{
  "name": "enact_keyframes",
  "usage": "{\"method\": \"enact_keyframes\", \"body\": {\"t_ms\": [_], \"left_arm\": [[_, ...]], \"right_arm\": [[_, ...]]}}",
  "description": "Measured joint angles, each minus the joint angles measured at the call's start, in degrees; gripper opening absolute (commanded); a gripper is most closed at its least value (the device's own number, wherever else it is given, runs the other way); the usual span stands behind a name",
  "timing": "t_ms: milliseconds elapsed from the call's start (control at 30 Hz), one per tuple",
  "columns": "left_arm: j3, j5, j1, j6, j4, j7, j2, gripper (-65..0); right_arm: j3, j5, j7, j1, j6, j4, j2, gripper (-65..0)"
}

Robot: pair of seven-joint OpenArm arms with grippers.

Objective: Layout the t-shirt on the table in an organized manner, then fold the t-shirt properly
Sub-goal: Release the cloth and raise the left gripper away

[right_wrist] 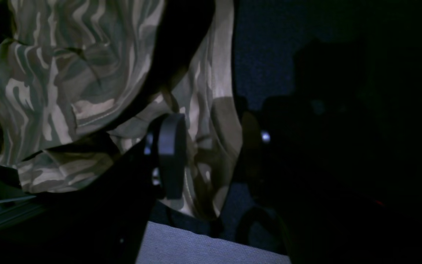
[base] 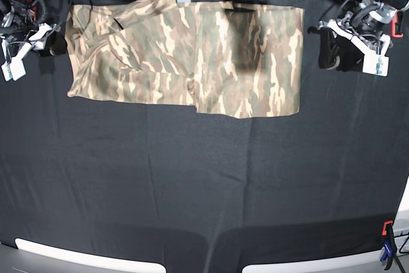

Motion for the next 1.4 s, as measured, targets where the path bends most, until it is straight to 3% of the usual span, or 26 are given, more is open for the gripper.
{"method": "enact_keyframes", "body": {"t_ms": [1233, 1400], "left_arm": [[0.0, 0.0, 0.0, 0.0, 0.0, 0.0, 0.0, -40.5], [0.0, 0.0, 0.0, 0.0, 0.0, 0.0, 0.0, -40.5]], "right_arm": [[0.0, -0.1, 0.0, 0.0, 0.0, 0.0, 0.0, -40.2], [0.0, -0.1, 0.0, 0.0, 0.0, 0.0, 0.0, -30.5]]}}
